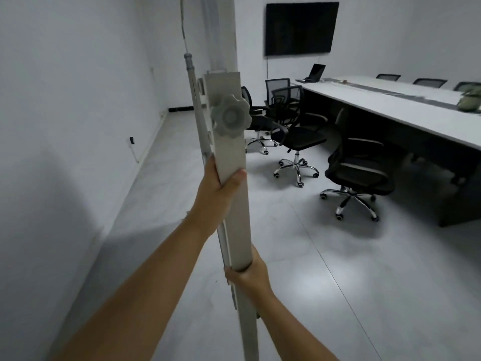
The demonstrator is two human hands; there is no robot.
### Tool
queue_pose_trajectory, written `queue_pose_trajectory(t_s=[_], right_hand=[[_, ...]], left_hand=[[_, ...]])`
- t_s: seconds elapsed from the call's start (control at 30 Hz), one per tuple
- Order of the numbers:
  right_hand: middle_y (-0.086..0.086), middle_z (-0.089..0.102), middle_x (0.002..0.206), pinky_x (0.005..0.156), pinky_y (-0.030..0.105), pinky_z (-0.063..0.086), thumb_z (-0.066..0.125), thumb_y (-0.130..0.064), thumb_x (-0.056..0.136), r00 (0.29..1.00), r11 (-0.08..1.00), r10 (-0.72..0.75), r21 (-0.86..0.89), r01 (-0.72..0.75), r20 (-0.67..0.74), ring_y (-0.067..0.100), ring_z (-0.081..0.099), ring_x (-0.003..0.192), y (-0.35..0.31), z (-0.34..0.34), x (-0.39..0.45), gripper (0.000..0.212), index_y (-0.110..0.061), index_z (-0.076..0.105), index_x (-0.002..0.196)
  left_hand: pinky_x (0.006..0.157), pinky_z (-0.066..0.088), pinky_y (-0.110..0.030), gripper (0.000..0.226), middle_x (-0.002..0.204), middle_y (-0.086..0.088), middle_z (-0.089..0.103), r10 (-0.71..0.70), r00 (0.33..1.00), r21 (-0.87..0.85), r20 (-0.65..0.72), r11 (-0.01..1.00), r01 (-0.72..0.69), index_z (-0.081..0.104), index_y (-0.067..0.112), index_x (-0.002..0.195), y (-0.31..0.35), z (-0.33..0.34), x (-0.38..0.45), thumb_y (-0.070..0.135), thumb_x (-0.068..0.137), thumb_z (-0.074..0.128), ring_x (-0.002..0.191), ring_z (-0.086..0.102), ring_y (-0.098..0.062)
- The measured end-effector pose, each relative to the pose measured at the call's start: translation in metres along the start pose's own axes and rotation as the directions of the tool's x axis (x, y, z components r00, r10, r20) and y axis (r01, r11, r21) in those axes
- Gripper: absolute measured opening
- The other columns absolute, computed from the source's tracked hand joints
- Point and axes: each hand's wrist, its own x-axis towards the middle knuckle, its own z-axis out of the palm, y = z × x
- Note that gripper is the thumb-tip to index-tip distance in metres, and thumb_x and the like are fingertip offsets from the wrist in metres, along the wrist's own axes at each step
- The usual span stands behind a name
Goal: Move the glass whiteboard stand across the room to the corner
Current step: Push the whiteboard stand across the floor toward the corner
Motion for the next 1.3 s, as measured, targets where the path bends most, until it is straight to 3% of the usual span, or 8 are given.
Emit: queue_pose_trajectory(t_s=[0.1,0.23,0.47,0.53,0.77,0.97,1.13,1.3], right_hand=[[-0.013,0.054,0.073,0.058,0.03,0.055,0.063,-0.016,0.057,1.0,0.999,0.001,0.05,-0.001,-0.006,0.015,0.055,0.065,-0.001,0.008,0.05,0.054,-0.05,0.045,0.094],[-0.009,0.048,0.065,0.045,0.013,0.043,0.066,0.002,0.068,0.998,0.995,-0.038,0.088,0.034,0.043,0.008,0.045,0.054,-0.001,0.015,0.119,0.056,-0.048,0.043,0.077],[-0.003,0.048,0.07,0.039,0.006,0.04,0.061,-0.01,0.06,0.992,0.985,-0.085,0.158,0.07,0.092,0.005,0.044,0.055,-0.008,0.033,0.234,0.047,-0.021,0.051,0.104],[0.0,0.049,0.077,0.039,0.005,0.04,0.06,-0.015,0.057,0.992,0.987,-0.091,0.139,0.078,0.085,0.008,0.043,0.058,-0.006,0.04,0.269,0.059,-0.01,0.049,0.116],[0.004,0.063,0.114,0.05,0.001,0.047,0.058,-0.019,0.054,0.994,0.994,-0.091,0.066,0.087,0.066,0.016,0.061,0.084,-0.01,0.061,0.396,0.09,-0.023,0.033,0.141],[-0.004,0.059,0.079,0.042,0.003,0.044,0.064,0.007,0.069,0.998,0.996,-0.04,0.081,0.036,0.044,0.002,0.054,0.059,-0.034,0.067,0.499,0.067,-0.022,0.047,0.127],[-0.007,0.055,0.067,0.046,0.011,0.044,0.063,-0.003,0.06,0.999,0.998,-0.015,0.061,0.013,0.039,0.007,0.05,0.054,-0.046,0.075,0.593,0.065,-0.057,0.043,0.09],[-0.01,0.055,0.068,0.052,0.022,0.045,0.058,-0.018,0.05,0.998,0.998,0.048,0.033,-0.05,0.035,0.01,0.051,0.058,-0.045,0.086,0.694,0.069,-0.051,0.048,0.109]], left_hand=[[0.057,0.046,-0.006,0.025,0.084,0.011,0.045,0.007,0.999,0.04,-0.054,0.999,-0.005,0.031,0.022,0.103,-0.025,-0.005,0.044,0.019,0.086,0.049,0.074,0.051,-0.002],[0.051,0.042,-0.003,0.02,0.079,0.009,0.045,0.009,0.987,0.087,-0.16,0.996,0.005,0.034,0.018,0.099,-0.058,-0.01,0.102,0.018,0.085,0.048,0.058,0.05,0.014],[0.076,0.048,-0.03,0.01,0.083,0.005,0.054,-0.07,0.971,0.049,-0.227,0.995,0.083,0.047,0.034,0.083,-0.103,-0.023,0.197,0.035,0.073,0.048,0.08,0.054,-0.012],[0.078,0.048,-0.035,0.01,0.083,0.003,0.053,-0.077,0.968,0.036,-0.239,0.995,0.088,0.048,0.033,0.082,-0.115,-0.027,0.227,0.036,0.072,0.047,0.081,0.053,-0.015],[0.058,0.046,-0.015,0.025,0.072,0.008,0.053,-0.009,0.953,0.112,-0.302,0.993,0.045,0.046,0.034,0.076,-0.175,-0.043,0.343,0.051,0.059,0.054,0.062,0.053,0.002],[0.048,0.041,-0.005,0.019,0.068,0.008,0.046,0.019,0.972,0.159,-0.234,0.987,0.019,0.038,0.023,0.083,-0.227,-0.06,0.447,0.022,0.081,0.057,0.053,0.051,0.014],[0.045,0.041,-0.006,0.024,0.065,0.006,0.045,0.052,0.974,0.161,-0.219,0.987,-0.017,0.035,0.031,0.071,-0.273,-0.071,0.531,0.021,0.082,0.054,0.05,0.05,0.011],[0.049,0.041,-0.008,0.019,0.067,0.008,0.045,0.066,0.971,0.214,-0.23,0.977,-0.016,0.037,0.013,0.088,-0.319,-0.08,0.619,0.024,0.083,0.052,0.059,0.046,-0.006]])
